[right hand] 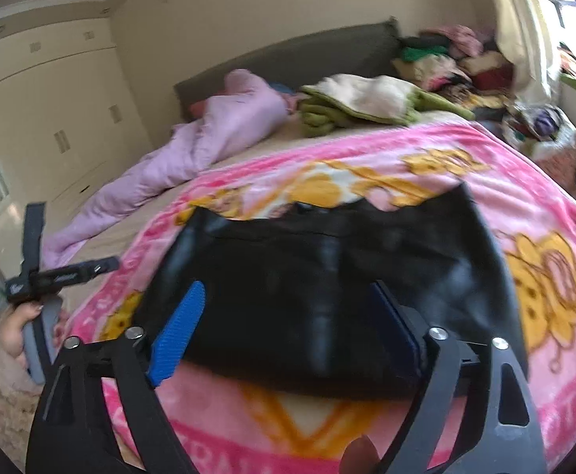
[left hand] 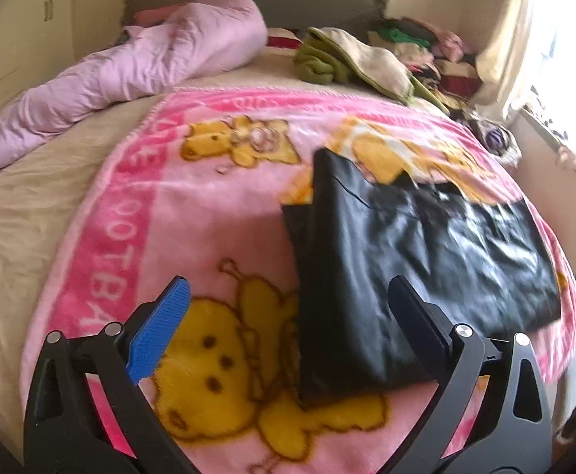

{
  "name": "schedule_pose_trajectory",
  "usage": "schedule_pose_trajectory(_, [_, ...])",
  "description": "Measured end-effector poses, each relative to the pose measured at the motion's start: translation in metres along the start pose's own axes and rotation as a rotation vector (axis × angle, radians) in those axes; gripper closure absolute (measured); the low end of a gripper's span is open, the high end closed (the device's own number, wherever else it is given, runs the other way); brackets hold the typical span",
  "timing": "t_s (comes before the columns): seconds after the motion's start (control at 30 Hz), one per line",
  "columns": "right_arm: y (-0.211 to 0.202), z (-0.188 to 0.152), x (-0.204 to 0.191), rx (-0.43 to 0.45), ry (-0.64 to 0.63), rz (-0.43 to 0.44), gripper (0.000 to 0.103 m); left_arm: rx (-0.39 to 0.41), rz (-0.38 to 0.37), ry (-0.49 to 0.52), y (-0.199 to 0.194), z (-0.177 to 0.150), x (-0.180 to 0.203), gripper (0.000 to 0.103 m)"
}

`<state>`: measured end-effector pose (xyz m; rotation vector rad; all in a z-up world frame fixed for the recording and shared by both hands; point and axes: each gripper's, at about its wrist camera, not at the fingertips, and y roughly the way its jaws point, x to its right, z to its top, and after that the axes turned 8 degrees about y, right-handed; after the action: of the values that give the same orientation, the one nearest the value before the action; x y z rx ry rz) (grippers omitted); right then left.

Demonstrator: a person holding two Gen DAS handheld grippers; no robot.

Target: Fold large clothes

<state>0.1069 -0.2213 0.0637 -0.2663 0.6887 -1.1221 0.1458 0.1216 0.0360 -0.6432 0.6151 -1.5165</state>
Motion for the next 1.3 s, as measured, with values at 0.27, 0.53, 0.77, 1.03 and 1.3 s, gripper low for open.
schedule_pose_trajectory(0.27, [0.024,-0.008,-0.053,-0.038,-0.086,0.096,0.015,0.013,0.026,-0.075,0.000,0.017,-0.026,0.009])
schedule_pose_trajectory(0.53, [0.050,-0.018,-0.076,-0.082,-0.113,0.112,0.015,0.013,0.019,-0.096,0.011,0.037,-0.029,0.009])
schedule_pose_trajectory(0.77, [0.071,-0.030,-0.073,-0.106,-0.114,0.067,0.015,0.013,-0.016,-0.047,0.027,0.058,-0.005,0.009])
schedule_pose_trajectory(1.03, [0.093,-0.043,-0.071,-0.149,-0.140,0.039,0.048,-0.054,-0.041,0.002,0.072,0.064,0.023,0.009])
schedule_pose_trajectory(1.3, [0.120,-0.053,-0.068,-0.230,-0.146,0.043,0.053,-0.103,0.026,0.064,0.102,0.057,0.033,0.009])
